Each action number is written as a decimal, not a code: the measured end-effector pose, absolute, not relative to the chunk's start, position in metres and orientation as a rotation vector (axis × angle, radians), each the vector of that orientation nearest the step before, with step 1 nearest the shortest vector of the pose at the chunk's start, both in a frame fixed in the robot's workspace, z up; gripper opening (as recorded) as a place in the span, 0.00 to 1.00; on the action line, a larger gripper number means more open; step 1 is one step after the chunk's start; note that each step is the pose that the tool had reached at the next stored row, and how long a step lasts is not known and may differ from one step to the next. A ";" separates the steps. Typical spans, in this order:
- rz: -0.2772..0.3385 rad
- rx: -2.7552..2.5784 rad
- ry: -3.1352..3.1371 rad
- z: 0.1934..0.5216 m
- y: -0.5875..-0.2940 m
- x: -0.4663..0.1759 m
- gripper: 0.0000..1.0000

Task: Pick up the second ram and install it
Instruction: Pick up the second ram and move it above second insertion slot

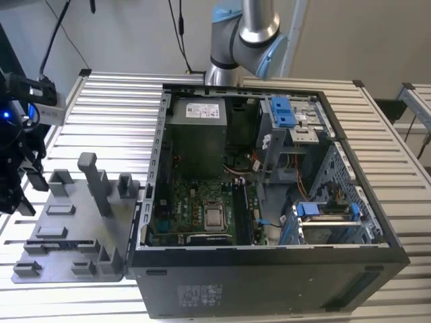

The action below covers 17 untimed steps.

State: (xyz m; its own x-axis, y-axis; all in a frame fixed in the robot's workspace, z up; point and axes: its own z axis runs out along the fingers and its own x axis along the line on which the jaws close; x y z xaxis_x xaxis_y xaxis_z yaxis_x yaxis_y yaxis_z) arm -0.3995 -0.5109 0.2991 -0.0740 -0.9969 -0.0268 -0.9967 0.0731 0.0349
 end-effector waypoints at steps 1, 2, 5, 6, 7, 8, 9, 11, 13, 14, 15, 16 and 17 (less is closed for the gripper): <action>-0.069 2.135 -2.298 0.298 -0.511 -0.399 0.48; -0.069 2.135 -2.298 0.297 -0.511 -0.399 0.48; -0.069 2.134 -2.299 0.293 -0.511 -0.399 0.48; -0.069 2.134 -2.299 0.292 -0.511 -0.399 0.48; -0.069 2.134 -2.299 0.291 -0.511 -0.399 0.48; -0.069 2.134 -2.299 0.291 -0.511 -0.399 0.48; -0.069 2.134 -2.299 0.290 -0.511 -0.399 0.48; -0.069 2.134 -2.299 0.289 -0.511 -0.399 0.48; -0.069 2.133 -2.299 0.288 -0.511 -0.399 0.48; -0.069 2.133 -2.299 0.287 -0.511 -0.399 0.48; -0.069 2.133 -2.300 0.287 -0.511 -0.399 0.48; -0.069 2.133 -2.300 0.286 -0.511 -0.399 0.48; -0.069 2.133 -2.300 0.285 -0.511 -0.399 0.48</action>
State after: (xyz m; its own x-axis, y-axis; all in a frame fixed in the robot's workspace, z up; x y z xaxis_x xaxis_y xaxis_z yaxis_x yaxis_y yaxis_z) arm -0.3986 -0.5109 0.2854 -0.0756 -0.9968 -0.0267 -0.9966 0.0746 0.0349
